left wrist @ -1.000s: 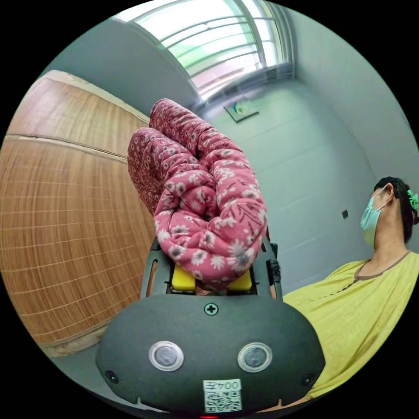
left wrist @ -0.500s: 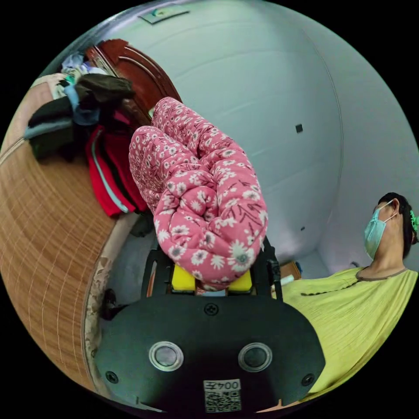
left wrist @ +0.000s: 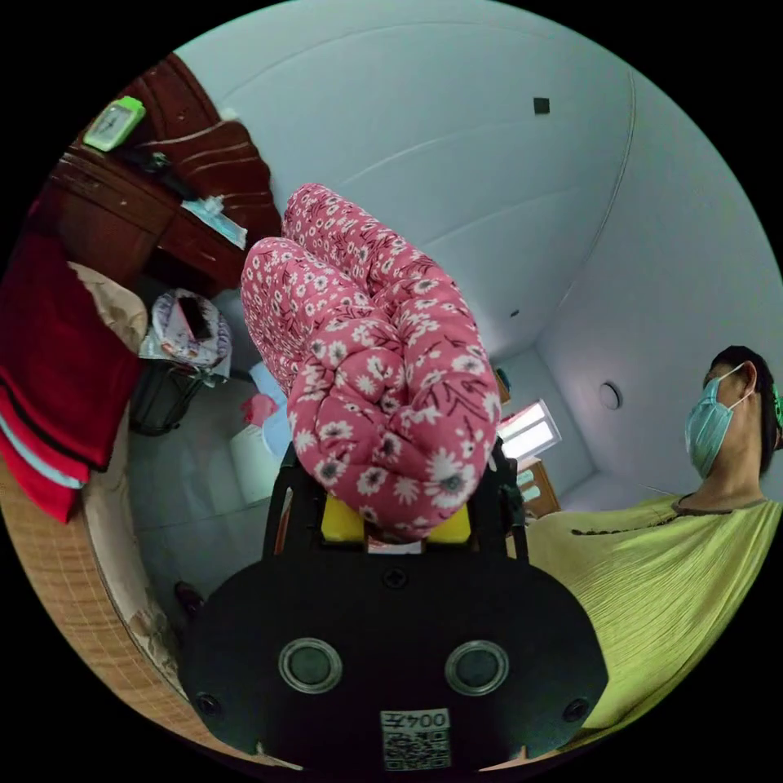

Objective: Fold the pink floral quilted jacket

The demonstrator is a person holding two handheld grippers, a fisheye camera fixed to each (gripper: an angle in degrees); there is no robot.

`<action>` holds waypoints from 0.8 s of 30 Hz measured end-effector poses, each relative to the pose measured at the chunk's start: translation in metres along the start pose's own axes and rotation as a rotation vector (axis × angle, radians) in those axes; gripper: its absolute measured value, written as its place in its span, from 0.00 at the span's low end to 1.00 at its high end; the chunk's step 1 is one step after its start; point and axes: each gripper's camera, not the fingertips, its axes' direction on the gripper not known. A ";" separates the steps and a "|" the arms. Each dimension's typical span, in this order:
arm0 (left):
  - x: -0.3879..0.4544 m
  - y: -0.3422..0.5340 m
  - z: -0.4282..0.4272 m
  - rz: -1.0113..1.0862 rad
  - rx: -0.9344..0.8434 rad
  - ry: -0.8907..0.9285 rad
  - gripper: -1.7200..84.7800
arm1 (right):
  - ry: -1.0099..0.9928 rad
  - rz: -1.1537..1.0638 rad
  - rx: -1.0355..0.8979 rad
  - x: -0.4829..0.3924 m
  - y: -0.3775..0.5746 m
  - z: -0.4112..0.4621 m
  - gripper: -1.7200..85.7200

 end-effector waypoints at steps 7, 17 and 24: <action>-0.006 -0.081 0.139 0.077 -0.265 0.149 0.18 | 0.162 0.188 0.186 -0.012 0.047 -0.063 0.15; 0.017 -0.130 0.308 0.191 -0.550 0.290 0.19 | 0.337 0.417 0.399 -0.044 0.101 -0.115 0.15; 0.053 -0.145 0.420 0.247 -0.656 0.371 0.20 | 0.416 0.494 0.502 -0.041 0.107 -0.165 0.15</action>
